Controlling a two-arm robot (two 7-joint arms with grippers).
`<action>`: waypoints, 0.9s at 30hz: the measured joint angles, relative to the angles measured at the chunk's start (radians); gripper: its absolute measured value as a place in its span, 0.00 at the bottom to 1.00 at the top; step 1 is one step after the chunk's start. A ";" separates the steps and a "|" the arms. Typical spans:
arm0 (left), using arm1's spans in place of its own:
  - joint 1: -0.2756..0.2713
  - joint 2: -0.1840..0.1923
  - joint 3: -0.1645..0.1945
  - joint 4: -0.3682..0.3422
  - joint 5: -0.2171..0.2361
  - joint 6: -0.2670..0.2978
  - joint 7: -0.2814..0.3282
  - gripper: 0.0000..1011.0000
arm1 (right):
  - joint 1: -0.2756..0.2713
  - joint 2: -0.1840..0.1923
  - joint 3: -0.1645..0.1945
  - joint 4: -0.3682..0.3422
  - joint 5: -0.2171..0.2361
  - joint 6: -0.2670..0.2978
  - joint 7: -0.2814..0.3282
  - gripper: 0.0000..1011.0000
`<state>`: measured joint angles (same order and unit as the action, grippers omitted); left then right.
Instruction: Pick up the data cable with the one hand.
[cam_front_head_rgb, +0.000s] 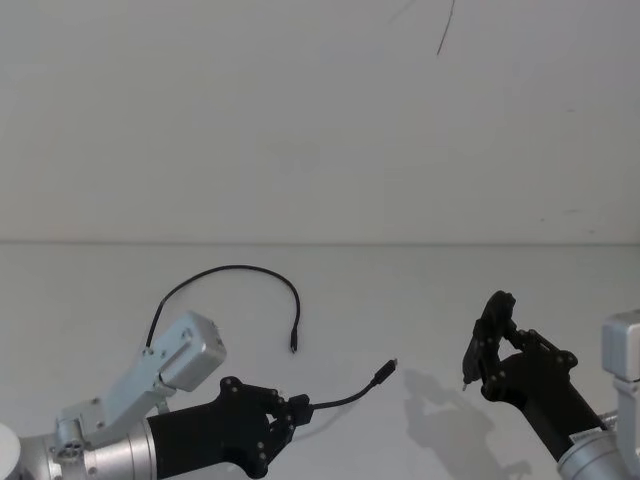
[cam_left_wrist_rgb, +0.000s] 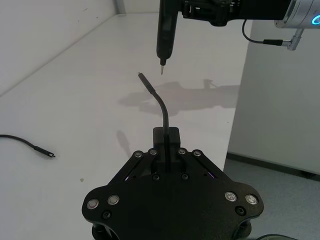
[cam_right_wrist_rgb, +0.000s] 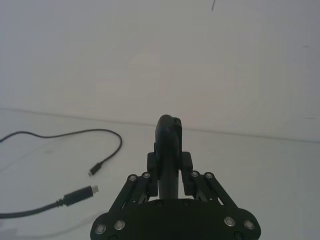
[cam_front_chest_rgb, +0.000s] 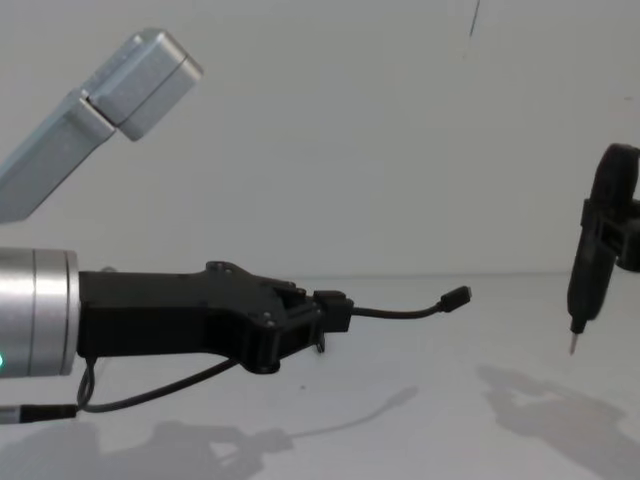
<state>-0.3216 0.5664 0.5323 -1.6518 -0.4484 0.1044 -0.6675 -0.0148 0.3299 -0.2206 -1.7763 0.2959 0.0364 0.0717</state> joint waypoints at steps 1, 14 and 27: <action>0.001 0.002 0.000 -0.002 -0.001 0.000 0.000 0.05 | 0.000 -0.001 0.001 -0.002 0.003 0.001 0.002 0.27; 0.006 0.012 -0.002 -0.013 -0.005 0.002 -0.001 0.05 | 0.002 -0.025 0.023 -0.042 0.105 0.032 0.069 0.27; 0.008 0.015 -0.004 -0.017 -0.007 0.003 -0.001 0.05 | -0.001 -0.031 0.025 -0.068 0.194 0.061 0.128 0.27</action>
<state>-0.3141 0.5812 0.5288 -1.6688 -0.4554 0.1071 -0.6684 -0.0160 0.2989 -0.1952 -1.8442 0.4899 0.0979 0.1997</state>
